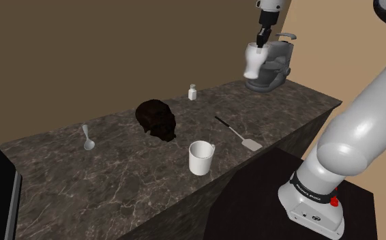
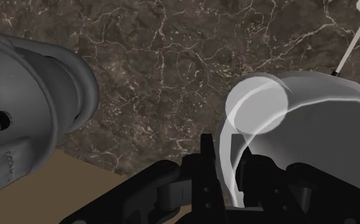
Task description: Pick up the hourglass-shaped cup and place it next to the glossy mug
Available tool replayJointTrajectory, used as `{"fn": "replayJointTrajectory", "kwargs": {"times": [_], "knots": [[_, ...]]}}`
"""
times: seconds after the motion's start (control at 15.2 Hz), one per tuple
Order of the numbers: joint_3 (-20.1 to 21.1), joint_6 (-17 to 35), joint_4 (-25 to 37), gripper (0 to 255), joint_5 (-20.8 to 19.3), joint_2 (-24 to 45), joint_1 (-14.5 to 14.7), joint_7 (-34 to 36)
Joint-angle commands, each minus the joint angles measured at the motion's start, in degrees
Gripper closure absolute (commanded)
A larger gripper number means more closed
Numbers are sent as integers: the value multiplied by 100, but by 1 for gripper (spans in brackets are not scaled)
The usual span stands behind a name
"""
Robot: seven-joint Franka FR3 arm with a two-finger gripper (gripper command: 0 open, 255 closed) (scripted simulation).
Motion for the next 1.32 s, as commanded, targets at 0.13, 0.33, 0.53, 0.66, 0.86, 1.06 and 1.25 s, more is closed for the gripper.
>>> {"fn": "replayJointTrajectory", "kwargs": {"times": [0.13,0.33,0.53,0.66,0.86,1.06,1.25], "knots": [[373,-11,-810,255,-347,-855,102,588],[700,-80,-1352,255,-490,-1446,129,1010],[1030,-182,-1830,255,-544,-1989,154,1406],[1253,-266,-2116,255,-537,-2327,172,1659],[1590,-408,-2498,255,-468,-2802,214,2026],[1933,-567,-2823,255,-337,-3238,276,2386],[2284,-735,-3091,255,-152,-3634,359,2745]]}}
